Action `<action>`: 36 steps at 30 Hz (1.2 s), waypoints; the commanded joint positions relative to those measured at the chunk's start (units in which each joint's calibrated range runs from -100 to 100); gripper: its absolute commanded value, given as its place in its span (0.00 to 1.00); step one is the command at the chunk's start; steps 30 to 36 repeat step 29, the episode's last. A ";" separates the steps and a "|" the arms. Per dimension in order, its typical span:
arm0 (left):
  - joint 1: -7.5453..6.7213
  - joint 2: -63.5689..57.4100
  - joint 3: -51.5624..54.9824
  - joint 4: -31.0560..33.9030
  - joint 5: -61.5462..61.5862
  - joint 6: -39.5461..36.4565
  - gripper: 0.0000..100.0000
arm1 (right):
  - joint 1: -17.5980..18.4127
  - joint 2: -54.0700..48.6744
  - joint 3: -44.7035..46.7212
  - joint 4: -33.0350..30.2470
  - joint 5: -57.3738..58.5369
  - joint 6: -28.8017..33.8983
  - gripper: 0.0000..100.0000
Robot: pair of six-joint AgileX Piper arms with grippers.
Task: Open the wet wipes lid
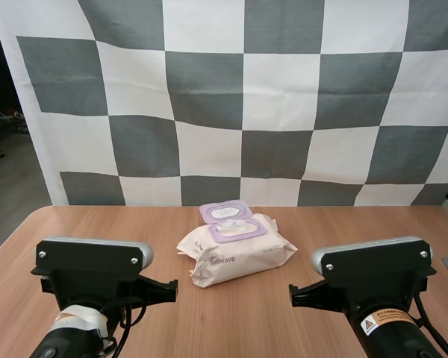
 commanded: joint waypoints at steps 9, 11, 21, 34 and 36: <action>0.50 0.00 0.00 -0.07 -0.58 -0.13 0.00 | -0.03 0.00 0.00 -0.12 0.20 0.05 0.00; 0.50 0.00 0.00 -0.07 -0.58 -0.13 0.00 | -0.03 0.00 0.00 0.18 0.37 0.05 0.00; 0.50 0.00 0.00 -0.07 -0.58 -0.13 0.00 | -0.03 0.00 0.00 10.43 1.34 0.48 0.00; 0.50 0.00 0.00 -0.07 -0.58 -0.13 0.00 | -0.03 0.00 0.00 10.43 1.33 10.36 0.00; 0.50 0.00 0.00 -0.07 -0.58 -0.13 0.00 | -0.03 0.00 0.00 10.43 1.33 10.36 0.00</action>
